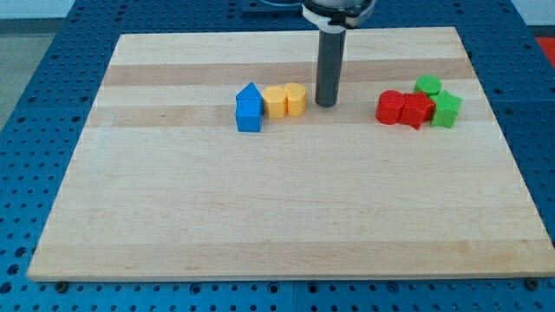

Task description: Move the yellow blocks into the blue blocks

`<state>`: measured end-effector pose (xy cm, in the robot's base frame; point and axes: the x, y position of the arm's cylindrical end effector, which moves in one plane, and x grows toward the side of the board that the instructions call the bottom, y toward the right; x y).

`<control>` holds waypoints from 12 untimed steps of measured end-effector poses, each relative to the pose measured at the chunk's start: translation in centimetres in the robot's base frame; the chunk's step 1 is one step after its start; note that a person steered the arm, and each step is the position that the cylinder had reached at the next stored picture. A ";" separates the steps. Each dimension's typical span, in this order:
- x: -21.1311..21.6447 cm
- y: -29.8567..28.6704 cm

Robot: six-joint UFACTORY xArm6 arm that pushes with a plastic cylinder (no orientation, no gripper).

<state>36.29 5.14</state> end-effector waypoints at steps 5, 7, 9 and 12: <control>-0.5 -2.4; -4.1 -3.8; -2.3 -4.9; -3.4 -2.0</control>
<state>32.90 3.18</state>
